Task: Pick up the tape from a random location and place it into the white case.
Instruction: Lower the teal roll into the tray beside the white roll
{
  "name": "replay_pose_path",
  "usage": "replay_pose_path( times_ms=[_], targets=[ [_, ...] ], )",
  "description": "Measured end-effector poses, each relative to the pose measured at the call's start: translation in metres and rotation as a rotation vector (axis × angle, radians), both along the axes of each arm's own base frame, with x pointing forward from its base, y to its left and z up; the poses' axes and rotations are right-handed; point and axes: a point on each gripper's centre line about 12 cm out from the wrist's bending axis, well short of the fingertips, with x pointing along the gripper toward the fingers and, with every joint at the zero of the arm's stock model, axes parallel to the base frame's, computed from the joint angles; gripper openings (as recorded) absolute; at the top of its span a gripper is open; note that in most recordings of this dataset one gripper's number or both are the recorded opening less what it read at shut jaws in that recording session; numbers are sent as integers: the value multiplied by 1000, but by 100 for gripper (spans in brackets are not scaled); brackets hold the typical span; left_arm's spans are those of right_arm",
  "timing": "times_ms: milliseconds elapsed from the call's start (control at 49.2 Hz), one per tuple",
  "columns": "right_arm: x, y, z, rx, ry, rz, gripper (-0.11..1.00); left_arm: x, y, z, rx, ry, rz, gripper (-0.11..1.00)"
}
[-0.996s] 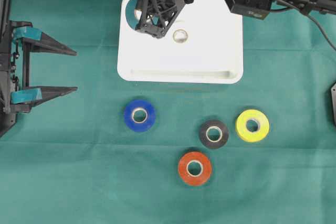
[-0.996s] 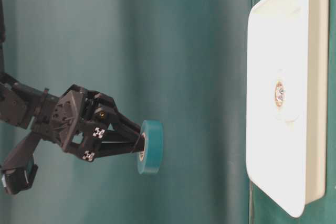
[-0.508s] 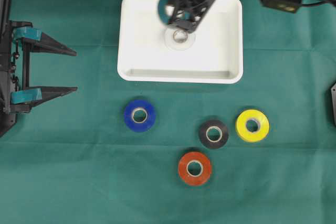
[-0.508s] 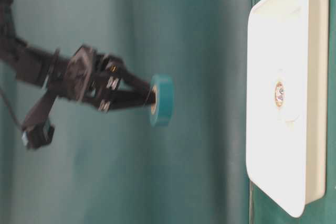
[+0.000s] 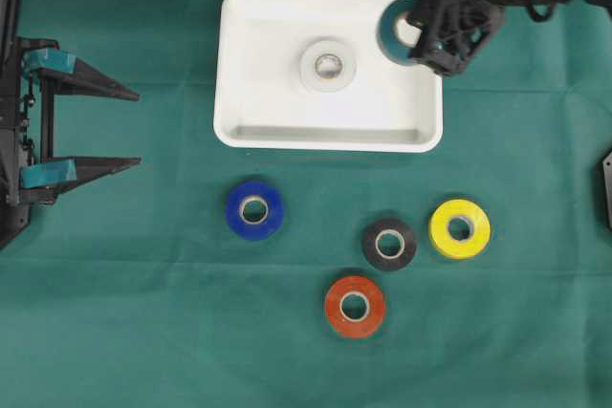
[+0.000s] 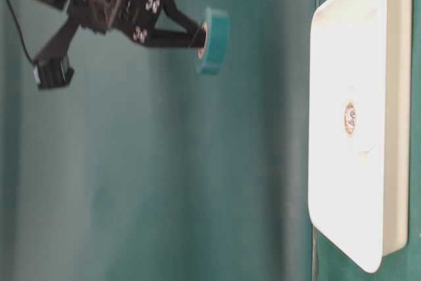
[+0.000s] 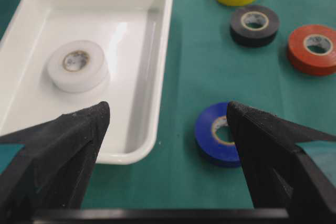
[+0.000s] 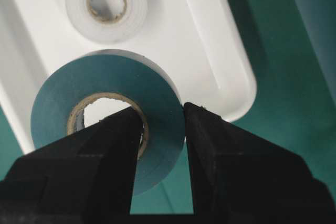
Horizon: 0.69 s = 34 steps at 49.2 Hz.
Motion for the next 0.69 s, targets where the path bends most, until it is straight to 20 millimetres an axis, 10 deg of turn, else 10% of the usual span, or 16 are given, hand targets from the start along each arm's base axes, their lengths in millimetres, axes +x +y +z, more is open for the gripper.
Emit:
replay_pose_path(
  times_ms=[691],
  targets=[
    [5,-3,-7,-30,-15,18,27,-1,3,-1,1,3,15,98]
  ],
)
